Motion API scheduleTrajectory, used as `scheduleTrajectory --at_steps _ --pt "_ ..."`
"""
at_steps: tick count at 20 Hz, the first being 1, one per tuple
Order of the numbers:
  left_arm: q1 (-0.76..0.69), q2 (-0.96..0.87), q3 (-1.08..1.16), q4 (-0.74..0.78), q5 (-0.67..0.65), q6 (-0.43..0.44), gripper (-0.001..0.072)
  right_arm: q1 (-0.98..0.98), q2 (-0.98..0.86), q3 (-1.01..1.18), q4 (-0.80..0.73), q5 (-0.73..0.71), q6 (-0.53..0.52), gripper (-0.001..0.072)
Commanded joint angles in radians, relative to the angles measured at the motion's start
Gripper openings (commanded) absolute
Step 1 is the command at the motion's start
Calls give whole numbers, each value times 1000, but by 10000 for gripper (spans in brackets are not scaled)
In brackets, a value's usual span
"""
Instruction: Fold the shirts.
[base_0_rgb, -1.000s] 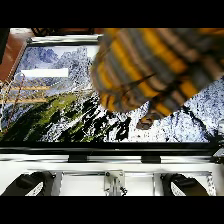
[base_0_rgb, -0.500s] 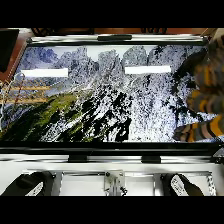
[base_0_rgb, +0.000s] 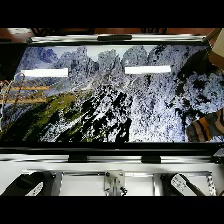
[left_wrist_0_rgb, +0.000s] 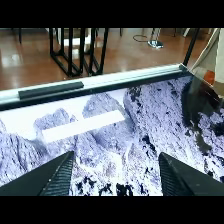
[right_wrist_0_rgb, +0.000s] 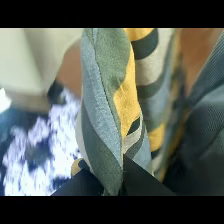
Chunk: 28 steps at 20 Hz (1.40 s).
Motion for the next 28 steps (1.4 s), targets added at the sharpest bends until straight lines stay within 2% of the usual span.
scheduleTrajectory --at_steps 1,5,8,12,18,28 --pt "1 3 0 0 -14 -42 599 -41 -80 30 -33 -139 57 50" --pt "1 3 0 0 -14 -116 598 -126 -182 159 -24 -250 104 50" --pt "1 3 0 0 -14 -129 599 -197 -235 203 13 -277 109 50" --pt "1 3 0 -1 -14 -194 599 -274 -266 203 29 -303 109 50" --pt "1 1 0 -3 -15 -203 599 -346 -271 203 98 -401 82 50" --pt "1 0 0 -11 -53 -221 598 -474 -295 203 125 -393 82 49"
